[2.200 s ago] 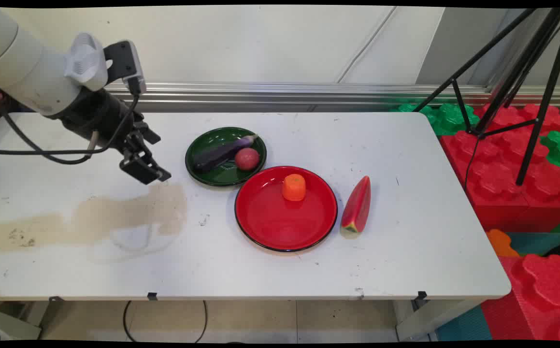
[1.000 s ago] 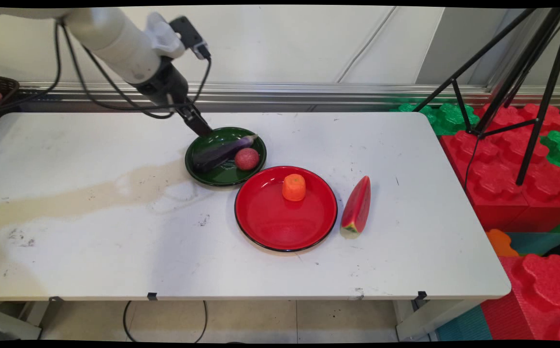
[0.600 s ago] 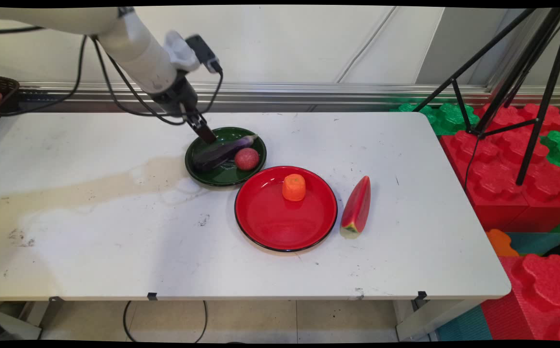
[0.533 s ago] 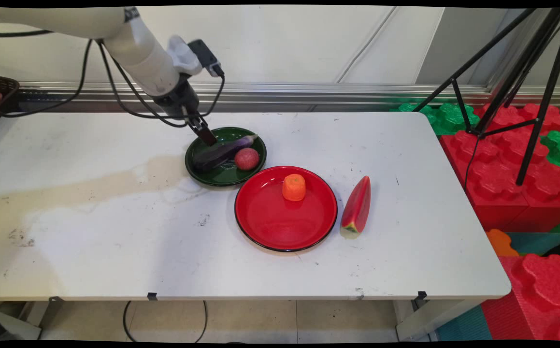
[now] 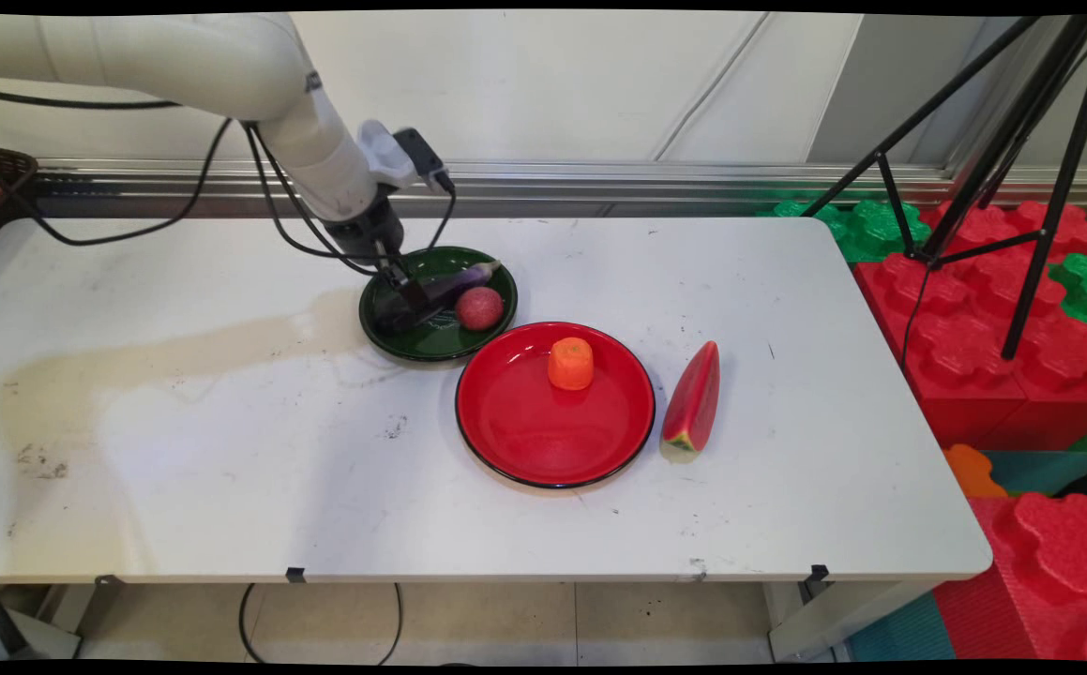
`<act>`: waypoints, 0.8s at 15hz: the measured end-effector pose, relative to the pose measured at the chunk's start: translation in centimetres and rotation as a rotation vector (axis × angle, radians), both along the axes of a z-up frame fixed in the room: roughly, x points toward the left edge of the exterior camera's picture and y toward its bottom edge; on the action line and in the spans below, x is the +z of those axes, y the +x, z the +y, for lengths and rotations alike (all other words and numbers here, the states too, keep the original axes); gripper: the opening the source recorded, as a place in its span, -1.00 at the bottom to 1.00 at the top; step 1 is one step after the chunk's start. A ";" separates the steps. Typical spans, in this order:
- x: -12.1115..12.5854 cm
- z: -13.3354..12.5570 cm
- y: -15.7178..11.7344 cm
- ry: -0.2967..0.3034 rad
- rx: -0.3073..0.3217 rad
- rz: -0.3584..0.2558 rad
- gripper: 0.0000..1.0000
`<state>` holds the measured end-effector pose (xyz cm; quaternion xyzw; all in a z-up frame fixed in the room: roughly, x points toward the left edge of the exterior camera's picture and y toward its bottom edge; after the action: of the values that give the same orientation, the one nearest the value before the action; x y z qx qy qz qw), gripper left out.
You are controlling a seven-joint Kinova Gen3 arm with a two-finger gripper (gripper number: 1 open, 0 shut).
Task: Pick up the eggplant from the green plate
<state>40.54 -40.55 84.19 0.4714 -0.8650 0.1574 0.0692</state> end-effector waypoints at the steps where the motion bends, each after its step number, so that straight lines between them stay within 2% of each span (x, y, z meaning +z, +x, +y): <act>1: -0.9 -0.5 0.0 0.012 0.007 -0.001 1.00; 8: -3.3 -1.9 0.2 0.035 0.044 0.000 1.00; 9: -3.5 -2.0 0.2 0.035 0.047 0.002 -1.00; 12: -3.8 -2.2 0.3 0.032 0.061 0.013 -1.00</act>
<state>40.80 -42.75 80.36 0.4996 -0.8521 0.1425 0.0627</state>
